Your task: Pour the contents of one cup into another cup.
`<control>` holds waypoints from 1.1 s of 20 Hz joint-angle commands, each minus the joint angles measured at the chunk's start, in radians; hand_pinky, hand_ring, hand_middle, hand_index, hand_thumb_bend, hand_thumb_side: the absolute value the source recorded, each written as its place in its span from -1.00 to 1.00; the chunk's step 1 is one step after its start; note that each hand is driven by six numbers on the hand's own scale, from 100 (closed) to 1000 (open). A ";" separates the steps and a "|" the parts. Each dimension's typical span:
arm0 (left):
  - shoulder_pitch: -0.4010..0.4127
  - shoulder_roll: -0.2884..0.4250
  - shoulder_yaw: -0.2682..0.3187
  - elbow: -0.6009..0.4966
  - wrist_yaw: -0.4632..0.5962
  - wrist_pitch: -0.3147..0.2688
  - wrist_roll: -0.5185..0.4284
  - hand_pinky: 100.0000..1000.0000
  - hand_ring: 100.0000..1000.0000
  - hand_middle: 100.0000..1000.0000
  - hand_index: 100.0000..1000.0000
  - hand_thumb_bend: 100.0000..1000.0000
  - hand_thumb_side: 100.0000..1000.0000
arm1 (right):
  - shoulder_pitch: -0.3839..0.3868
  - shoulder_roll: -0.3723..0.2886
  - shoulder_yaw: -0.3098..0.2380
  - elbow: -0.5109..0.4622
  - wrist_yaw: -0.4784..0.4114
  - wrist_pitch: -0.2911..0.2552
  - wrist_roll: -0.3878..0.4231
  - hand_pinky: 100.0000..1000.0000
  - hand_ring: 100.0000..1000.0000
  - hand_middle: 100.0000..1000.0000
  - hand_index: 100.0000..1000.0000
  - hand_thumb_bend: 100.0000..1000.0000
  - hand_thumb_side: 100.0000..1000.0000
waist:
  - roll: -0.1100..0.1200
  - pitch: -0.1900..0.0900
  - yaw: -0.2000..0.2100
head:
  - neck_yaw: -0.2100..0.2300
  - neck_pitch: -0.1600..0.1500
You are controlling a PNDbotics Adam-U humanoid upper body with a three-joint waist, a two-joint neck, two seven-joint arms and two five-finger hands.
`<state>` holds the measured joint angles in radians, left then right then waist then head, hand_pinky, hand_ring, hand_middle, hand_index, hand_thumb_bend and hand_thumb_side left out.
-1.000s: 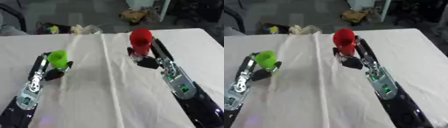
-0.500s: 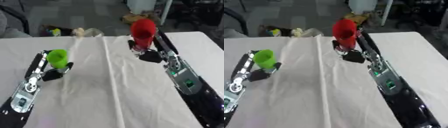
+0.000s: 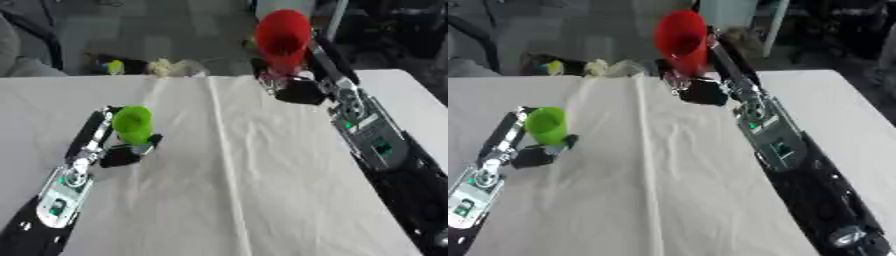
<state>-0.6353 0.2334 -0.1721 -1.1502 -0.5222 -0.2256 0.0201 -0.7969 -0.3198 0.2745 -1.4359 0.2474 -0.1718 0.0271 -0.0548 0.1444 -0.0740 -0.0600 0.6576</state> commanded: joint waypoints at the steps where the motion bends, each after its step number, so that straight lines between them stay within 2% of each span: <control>1: -0.021 -0.007 -0.010 -0.008 -0.011 -0.006 -0.014 0.09 -0.40 -0.77 -0.10 -0.70 -0.60 | -0.041 -0.004 0.002 0.012 0.024 -0.007 0.020 0.88 0.64 -0.24 0.15 -1.00 -0.61 | -0.001 -0.019 0.003 | 0.000 -0.002; 13: -0.026 -0.046 -0.030 0.012 -0.031 -0.016 -0.040 0.09 -0.40 -0.77 -0.10 -0.70 -0.58 | -0.124 0.062 0.034 0.087 0.124 -0.049 0.071 0.88 0.64 -0.24 0.14 -1.00 -0.63 | -0.010 -0.018 0.031 | -0.019 -0.015; 22: -0.028 -0.064 -0.072 0.010 -0.037 -0.046 -0.073 0.10 -0.40 -0.77 -0.10 -0.70 -0.58 | -0.156 0.097 0.044 0.156 0.234 -0.099 0.081 0.89 0.62 -0.24 0.13 -1.00 -0.66 | -0.007 -0.014 0.067 | -0.042 -0.024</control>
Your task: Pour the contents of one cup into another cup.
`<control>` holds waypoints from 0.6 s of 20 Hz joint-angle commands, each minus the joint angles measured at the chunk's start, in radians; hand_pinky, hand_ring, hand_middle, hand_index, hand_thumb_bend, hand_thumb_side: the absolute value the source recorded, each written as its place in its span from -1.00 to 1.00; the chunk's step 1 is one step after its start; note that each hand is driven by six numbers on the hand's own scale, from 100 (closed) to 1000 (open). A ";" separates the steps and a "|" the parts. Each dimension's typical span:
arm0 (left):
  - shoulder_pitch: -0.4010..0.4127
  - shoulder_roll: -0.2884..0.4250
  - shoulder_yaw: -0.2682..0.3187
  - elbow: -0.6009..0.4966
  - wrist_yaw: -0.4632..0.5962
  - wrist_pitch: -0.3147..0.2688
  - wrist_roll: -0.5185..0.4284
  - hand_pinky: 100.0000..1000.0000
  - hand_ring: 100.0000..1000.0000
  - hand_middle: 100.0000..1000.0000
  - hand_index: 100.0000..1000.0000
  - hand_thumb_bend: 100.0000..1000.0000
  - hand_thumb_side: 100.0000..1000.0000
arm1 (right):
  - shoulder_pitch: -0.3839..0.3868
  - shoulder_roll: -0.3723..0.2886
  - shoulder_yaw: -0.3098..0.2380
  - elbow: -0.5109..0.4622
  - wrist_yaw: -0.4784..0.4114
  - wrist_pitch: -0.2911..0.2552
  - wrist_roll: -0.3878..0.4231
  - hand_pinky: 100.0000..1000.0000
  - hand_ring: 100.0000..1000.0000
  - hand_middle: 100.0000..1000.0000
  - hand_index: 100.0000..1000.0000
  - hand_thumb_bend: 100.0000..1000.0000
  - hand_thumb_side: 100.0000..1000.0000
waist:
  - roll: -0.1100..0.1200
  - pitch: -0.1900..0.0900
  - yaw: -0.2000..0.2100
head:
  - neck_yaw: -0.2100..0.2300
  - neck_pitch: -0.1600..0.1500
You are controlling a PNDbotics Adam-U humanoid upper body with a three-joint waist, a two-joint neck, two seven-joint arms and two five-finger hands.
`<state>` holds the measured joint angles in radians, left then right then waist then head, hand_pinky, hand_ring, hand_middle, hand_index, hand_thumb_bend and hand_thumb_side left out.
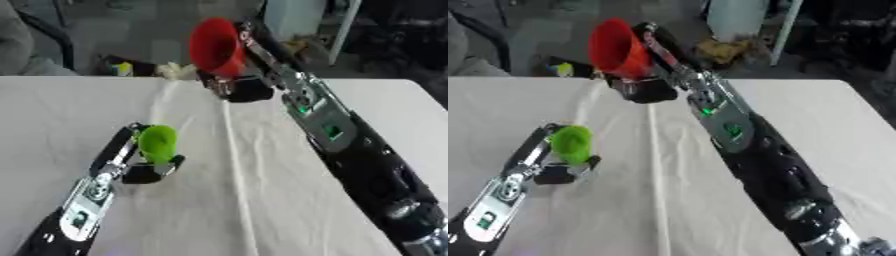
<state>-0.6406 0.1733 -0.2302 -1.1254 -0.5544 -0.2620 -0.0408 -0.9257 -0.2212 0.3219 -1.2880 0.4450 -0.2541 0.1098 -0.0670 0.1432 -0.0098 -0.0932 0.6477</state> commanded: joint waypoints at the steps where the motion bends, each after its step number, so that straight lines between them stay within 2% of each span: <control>1: -0.022 -0.005 -0.020 -0.015 -0.004 -0.013 -0.017 0.10 -0.40 -0.78 -0.10 -0.70 -0.58 | -0.028 0.001 -0.003 0.017 0.049 -0.024 -0.003 0.88 0.62 -0.24 0.13 -1.00 -0.66 | 0.006 -0.012 0.007 | -0.010 -0.015; 12: -0.021 -0.013 -0.103 -0.051 0.030 -0.057 -0.092 0.10 -0.40 -0.78 -0.10 -0.68 -0.56 | -0.038 0.025 -0.001 0.092 0.147 -0.075 -0.039 0.88 0.61 -0.24 0.12 -1.00 -0.68 | 0.010 -0.011 0.047 | -0.025 -0.020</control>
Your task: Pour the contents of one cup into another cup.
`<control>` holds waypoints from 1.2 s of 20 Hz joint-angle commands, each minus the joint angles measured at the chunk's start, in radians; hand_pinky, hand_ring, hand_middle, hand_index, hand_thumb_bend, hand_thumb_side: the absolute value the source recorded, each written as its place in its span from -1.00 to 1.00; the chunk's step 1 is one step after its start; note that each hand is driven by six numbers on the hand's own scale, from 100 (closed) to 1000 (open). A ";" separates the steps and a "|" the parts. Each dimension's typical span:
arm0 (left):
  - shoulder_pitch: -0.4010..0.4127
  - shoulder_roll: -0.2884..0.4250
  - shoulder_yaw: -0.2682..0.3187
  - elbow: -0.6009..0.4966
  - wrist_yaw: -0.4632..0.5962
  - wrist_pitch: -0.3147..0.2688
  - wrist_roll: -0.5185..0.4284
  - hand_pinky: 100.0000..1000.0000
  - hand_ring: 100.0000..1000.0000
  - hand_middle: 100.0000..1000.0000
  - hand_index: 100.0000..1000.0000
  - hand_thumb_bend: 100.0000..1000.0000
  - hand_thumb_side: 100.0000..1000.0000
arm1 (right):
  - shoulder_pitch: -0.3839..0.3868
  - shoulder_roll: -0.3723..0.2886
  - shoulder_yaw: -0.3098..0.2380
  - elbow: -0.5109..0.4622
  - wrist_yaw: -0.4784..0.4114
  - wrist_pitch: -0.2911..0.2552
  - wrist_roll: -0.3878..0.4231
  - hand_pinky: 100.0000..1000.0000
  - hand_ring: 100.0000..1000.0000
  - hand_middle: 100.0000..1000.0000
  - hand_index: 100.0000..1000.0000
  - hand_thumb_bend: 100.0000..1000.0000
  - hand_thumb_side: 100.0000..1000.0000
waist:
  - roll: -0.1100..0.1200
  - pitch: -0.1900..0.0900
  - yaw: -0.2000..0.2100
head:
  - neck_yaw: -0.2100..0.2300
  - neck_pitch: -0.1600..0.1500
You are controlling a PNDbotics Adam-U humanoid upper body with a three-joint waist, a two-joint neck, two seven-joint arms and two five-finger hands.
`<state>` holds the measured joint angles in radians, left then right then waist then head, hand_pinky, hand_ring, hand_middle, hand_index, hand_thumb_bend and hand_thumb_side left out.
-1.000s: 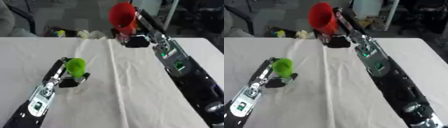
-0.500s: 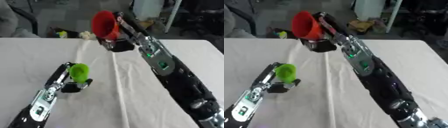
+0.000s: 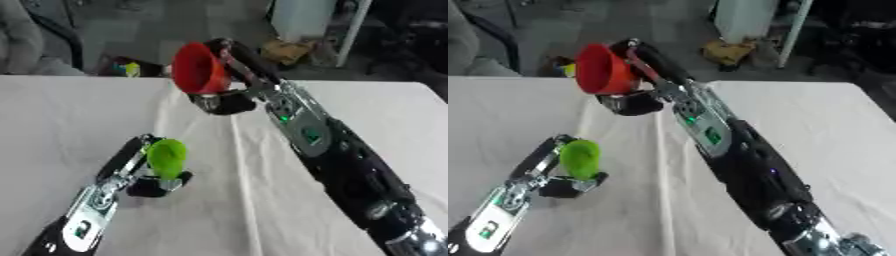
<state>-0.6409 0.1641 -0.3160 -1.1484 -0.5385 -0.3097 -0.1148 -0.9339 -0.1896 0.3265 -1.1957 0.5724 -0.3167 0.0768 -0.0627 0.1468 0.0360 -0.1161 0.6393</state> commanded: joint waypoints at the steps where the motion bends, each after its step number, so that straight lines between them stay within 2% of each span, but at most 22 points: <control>1: -0.021 -0.002 -0.025 -0.033 0.018 -0.013 -0.025 0.10 -0.40 -0.78 -0.10 -0.68 -0.56 | -0.031 -0.006 -0.004 0.003 0.028 -0.017 -0.009 0.88 0.61 -0.24 0.12 -1.00 -0.68 | 0.006 -0.015 0.002 | -0.002 -0.012; 9: -0.025 0.009 -0.069 -0.072 0.060 -0.031 -0.077 0.11 -0.40 -0.78 -0.10 -0.66 -0.55 | -0.035 -0.006 0.005 0.025 0.085 -0.055 -0.043 0.88 0.59 -0.24 0.11 -1.00 -0.72 | 0.004 -0.016 0.008 | 0.001 -0.017; 24: -0.010 0.038 -0.083 -0.125 0.141 -0.020 -0.122 0.12 -0.40 -0.78 -0.10 -0.62 -0.53 | -0.027 -0.037 0.007 0.006 0.165 -0.096 -0.144 0.85 0.56 -0.24 0.08 -1.00 -0.76 | 0.005 -0.018 0.014 | 0.006 -0.027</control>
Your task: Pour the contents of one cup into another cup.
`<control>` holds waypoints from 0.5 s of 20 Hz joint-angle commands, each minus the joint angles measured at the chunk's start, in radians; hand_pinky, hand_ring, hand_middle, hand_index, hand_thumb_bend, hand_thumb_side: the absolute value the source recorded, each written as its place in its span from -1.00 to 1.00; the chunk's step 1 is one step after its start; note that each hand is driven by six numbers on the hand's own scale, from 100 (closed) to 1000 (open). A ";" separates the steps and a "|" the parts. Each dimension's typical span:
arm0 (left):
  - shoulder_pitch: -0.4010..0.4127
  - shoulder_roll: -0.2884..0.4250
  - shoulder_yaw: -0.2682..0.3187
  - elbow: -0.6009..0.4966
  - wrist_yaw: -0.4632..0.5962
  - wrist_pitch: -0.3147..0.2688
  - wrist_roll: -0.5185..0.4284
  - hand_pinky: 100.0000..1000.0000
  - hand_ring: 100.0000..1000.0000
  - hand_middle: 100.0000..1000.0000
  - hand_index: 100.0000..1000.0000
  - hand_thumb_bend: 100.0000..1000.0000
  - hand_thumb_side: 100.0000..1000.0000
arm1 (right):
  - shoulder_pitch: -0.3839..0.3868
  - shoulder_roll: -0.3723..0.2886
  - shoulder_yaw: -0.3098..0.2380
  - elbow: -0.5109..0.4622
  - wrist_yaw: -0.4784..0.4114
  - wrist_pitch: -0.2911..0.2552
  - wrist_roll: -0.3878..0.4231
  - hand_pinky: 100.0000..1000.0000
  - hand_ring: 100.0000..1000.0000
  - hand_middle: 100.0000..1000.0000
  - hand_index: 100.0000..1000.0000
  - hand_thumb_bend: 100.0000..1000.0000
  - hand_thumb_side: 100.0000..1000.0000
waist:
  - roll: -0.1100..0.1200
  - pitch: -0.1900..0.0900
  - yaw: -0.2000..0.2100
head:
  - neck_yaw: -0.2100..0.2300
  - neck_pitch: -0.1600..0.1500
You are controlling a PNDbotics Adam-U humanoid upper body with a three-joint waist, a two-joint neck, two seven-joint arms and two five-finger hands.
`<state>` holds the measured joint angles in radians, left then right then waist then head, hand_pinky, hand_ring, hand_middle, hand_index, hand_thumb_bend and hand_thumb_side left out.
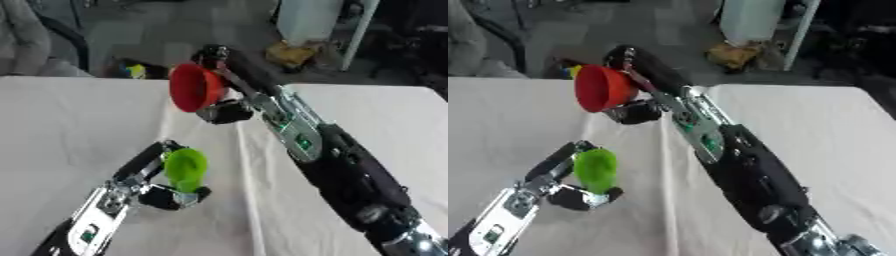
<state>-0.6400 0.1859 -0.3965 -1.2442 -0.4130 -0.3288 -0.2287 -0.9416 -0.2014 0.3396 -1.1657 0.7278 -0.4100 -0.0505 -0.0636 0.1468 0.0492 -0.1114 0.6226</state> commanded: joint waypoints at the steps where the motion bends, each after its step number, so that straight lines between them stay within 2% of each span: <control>1: -0.011 0.018 -0.003 -0.032 0.019 -0.001 -0.011 0.12 -0.40 -0.78 -0.10 -0.62 -0.53 | -0.019 -0.027 -0.006 -0.025 0.011 -0.004 -0.022 0.85 0.55 -0.24 0.08 -1.00 -0.76 | 0.006 -0.018 0.002 | 0.001 -0.011; 10: -0.004 0.033 -0.010 -0.056 0.050 0.004 -0.035 0.13 -0.40 -0.78 -0.09 -0.61 -0.51 | -0.004 -0.067 -0.003 -0.062 0.006 -0.011 -0.065 0.85 0.54 -0.24 0.06 -1.00 -0.78 | 0.006 -0.017 0.005 | 0.001 -0.016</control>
<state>-0.6323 0.2037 -0.4031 -1.2775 -0.3714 -0.3238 -0.2572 -0.9293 -0.2405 0.3413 -1.1998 0.7329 -0.4207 -0.1066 -0.0633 0.1468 0.0540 -0.1115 0.6172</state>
